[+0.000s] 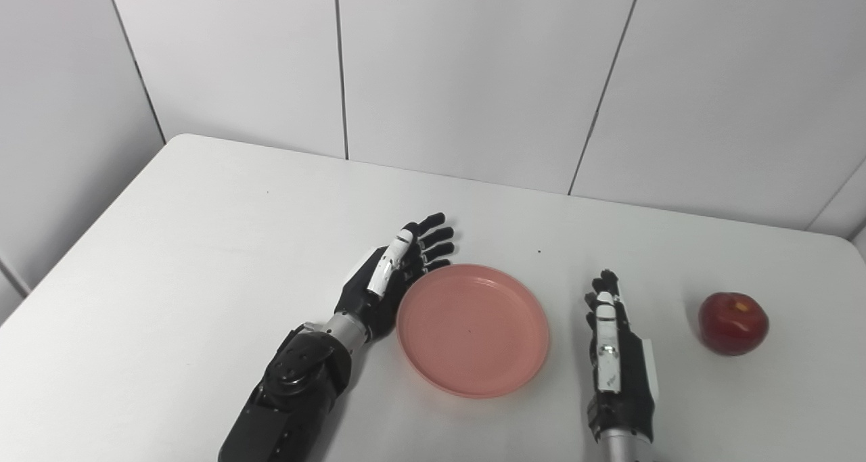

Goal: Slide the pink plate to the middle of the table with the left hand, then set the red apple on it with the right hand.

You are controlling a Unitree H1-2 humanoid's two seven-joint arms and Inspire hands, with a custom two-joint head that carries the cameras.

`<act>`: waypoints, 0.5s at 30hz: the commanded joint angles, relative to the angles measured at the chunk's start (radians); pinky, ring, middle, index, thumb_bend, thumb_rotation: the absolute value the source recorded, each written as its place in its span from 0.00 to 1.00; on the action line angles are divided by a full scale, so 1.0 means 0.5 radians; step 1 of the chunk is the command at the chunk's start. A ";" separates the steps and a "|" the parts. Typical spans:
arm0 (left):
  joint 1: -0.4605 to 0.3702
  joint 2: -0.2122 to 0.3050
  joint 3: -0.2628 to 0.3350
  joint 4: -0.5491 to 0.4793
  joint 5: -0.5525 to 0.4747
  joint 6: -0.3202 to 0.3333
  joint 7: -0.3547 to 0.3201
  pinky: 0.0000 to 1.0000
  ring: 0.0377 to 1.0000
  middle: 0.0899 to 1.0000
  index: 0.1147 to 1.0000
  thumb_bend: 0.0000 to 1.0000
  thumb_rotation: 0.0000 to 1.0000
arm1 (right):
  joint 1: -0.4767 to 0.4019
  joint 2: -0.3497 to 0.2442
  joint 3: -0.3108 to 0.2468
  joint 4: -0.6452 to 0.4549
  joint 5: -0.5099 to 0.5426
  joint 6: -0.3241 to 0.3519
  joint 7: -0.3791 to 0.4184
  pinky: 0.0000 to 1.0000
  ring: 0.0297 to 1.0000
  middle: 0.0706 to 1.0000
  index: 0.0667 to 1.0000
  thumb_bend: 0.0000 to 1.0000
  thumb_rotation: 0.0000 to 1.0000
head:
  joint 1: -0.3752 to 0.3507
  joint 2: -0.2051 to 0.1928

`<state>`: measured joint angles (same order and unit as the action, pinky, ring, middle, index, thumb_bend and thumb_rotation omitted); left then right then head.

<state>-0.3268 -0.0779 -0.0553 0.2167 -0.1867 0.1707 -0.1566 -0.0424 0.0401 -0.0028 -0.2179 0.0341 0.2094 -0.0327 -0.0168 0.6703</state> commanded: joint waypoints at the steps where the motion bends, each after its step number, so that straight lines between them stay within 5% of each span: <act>1: 0.063 0.031 0.021 0.061 0.024 0.029 0.023 0.88 0.89 0.88 0.86 0.33 1.00 | -0.066 -0.027 0.007 -0.089 -0.007 0.006 0.028 1.00 0.96 0.96 0.97 0.25 1.00 | -0.026 -0.003; 7: 0.084 0.044 0.031 0.055 0.022 0.018 0.008 0.88 0.88 0.88 0.87 0.34 1.00 | -0.098 -0.078 0.017 -0.149 -0.037 -0.011 0.041 0.94 0.93 0.95 0.95 0.29 1.00 | -0.125 -0.002; 15: 0.086 0.060 0.047 0.056 0.005 0.023 -0.011 0.88 0.88 0.89 0.87 0.33 1.00 | -0.190 -0.148 0.014 -0.351 -0.237 0.129 0.002 0.88 0.90 0.91 0.92 0.36 0.99 | -0.283 -0.013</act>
<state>-0.3154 -0.0541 -0.0386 0.2195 -0.1897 0.1435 -0.1775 -0.1001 -0.0250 0.0071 -0.3481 -0.0616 0.2640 -0.0204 -0.1593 0.6642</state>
